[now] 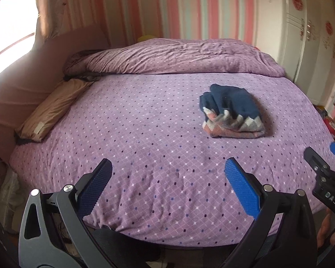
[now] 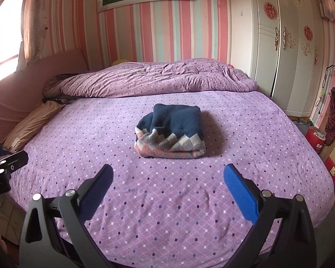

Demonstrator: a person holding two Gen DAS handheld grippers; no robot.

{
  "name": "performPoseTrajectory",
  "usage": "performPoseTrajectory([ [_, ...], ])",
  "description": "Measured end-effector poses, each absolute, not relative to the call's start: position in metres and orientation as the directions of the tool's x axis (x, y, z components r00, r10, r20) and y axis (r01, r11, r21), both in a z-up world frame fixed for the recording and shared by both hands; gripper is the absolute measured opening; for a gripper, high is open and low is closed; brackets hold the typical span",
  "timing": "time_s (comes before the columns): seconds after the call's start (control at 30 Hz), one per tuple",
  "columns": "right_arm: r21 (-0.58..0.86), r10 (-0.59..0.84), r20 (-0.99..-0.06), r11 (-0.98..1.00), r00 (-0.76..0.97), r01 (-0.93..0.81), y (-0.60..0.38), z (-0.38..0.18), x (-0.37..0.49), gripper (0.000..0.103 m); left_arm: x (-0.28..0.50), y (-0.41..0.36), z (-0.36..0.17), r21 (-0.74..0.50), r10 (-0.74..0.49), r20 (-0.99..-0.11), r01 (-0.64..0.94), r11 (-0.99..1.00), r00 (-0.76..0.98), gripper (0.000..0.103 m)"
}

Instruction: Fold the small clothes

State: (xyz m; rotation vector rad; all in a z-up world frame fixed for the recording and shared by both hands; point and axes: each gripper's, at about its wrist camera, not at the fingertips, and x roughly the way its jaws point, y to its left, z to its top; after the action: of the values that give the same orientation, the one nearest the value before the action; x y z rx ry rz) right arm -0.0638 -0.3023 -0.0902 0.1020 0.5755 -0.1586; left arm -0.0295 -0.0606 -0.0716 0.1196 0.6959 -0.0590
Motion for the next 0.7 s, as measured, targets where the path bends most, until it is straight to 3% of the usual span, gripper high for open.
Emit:
performPoseTrajectory([
  [0.7,-0.029,-0.176,-0.537,0.981,0.825,0.191,-0.292,-0.067,-0.081,0.1,-0.056,-0.066,-0.062,0.093,-0.026,-0.67,0.119,0.989,0.742,0.1],
])
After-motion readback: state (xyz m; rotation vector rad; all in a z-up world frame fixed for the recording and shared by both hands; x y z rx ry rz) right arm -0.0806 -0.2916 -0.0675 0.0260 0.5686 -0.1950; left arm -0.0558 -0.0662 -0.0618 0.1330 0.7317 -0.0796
